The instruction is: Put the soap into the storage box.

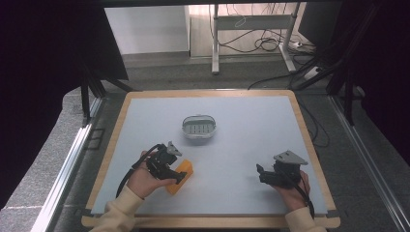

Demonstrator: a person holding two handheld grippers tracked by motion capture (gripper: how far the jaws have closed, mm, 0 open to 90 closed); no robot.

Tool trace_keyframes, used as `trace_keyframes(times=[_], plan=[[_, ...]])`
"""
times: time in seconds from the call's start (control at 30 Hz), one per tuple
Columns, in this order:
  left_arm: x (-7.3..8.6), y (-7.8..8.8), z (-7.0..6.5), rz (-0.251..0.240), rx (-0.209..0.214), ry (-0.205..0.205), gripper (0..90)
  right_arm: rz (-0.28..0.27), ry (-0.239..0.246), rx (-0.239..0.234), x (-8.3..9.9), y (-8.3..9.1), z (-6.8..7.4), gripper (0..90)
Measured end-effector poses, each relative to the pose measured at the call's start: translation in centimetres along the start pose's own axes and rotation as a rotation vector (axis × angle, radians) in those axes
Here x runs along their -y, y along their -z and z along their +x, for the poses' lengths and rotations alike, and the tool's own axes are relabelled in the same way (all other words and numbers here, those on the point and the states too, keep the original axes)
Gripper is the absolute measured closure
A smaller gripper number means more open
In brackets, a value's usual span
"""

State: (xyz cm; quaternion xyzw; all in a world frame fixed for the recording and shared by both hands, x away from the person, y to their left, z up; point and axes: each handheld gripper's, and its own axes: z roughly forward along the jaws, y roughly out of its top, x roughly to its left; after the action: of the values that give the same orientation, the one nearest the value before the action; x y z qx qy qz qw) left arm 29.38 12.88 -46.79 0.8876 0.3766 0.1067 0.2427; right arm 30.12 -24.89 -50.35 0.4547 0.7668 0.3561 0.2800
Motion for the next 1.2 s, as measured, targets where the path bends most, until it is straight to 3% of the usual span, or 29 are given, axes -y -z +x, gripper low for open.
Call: trace_keyframes(times=[0.2, 0.4, 0.6, 0.83, 1.0, 1.2], plan=[[-0.1, -1.2, -0.5, 0.049, -0.016, -0.006, 29.7, 0.004, 0.000, 0.000, 0.0, 0.0, 0.1, 9.9], [-0.1, -2.5, -0.6, 0.095, -0.022, 0.014, 30.3, 0.005, -0.003, 0.003, 0.0, 0.0, 0.1, 9.9], [-0.2, -3.4, -0.6, 0.140, 0.000, 0.025, 39.2, -0.008, 0.002, 0.000, 0.0, 0.1, 0.1, 9.9], [-0.9, -3.8, -0.6, 0.154, -0.004, 0.037, 46.6, -0.005, 0.010, 0.004, 0.0, 0.0, 0.2, 9.9], [-0.9, -4.3, -0.7, 0.155, 0.023, 0.045, 58.8, -0.002, 0.009, 0.008, 0.0, 0.1, 0.1, 9.9], [-0.9, -4.1, -0.7, 0.151, 0.031, 0.042, 61.7, -0.003, 0.008, 0.009, 0.0, 0.1, 0.1, 9.9]])
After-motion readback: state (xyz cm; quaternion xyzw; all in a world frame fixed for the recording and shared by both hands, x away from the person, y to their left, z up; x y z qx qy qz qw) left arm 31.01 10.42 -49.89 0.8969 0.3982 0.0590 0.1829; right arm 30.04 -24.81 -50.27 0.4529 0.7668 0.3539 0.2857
